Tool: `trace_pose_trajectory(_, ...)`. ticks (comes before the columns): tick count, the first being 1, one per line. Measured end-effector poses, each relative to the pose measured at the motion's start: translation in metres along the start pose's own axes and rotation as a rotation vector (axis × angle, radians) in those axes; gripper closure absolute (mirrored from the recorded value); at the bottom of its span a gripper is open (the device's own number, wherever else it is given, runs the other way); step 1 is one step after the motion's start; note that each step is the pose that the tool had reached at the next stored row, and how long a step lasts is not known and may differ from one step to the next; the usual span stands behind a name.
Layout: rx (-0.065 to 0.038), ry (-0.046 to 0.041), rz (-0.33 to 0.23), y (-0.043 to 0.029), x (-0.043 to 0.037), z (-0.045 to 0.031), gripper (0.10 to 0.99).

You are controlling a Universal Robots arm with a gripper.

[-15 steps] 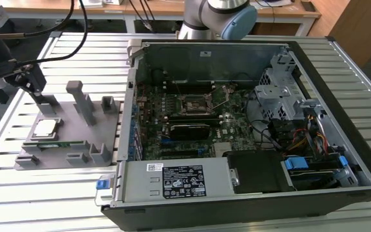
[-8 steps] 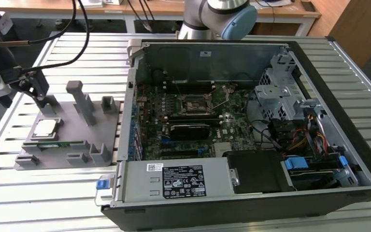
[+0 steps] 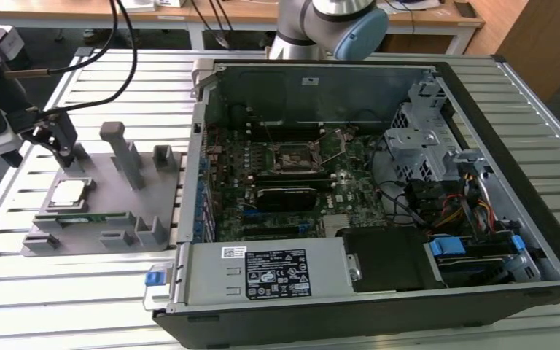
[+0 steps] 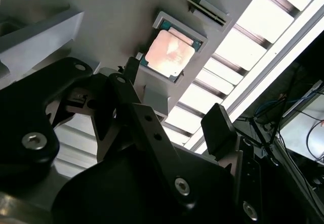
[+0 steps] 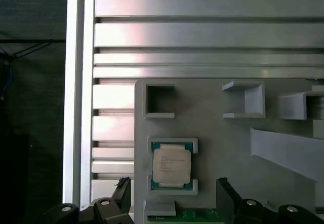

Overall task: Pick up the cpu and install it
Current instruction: 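Pick up the cpu and move it towards the insertion slot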

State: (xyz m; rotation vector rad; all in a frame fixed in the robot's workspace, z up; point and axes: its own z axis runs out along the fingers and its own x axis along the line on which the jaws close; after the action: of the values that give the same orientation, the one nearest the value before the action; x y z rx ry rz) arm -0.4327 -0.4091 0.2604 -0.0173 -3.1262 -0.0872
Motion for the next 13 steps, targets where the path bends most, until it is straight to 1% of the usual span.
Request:
trace_pose_trajectory(5, -0.001, 0.0011, -0.021, -0.0008, 0.0008, 0.0087, 0.325)
trace_pose_trajectory(13, -0.001, 0.0014, -0.023, -0.0016, 0.0046, 0.0231, 0.325)
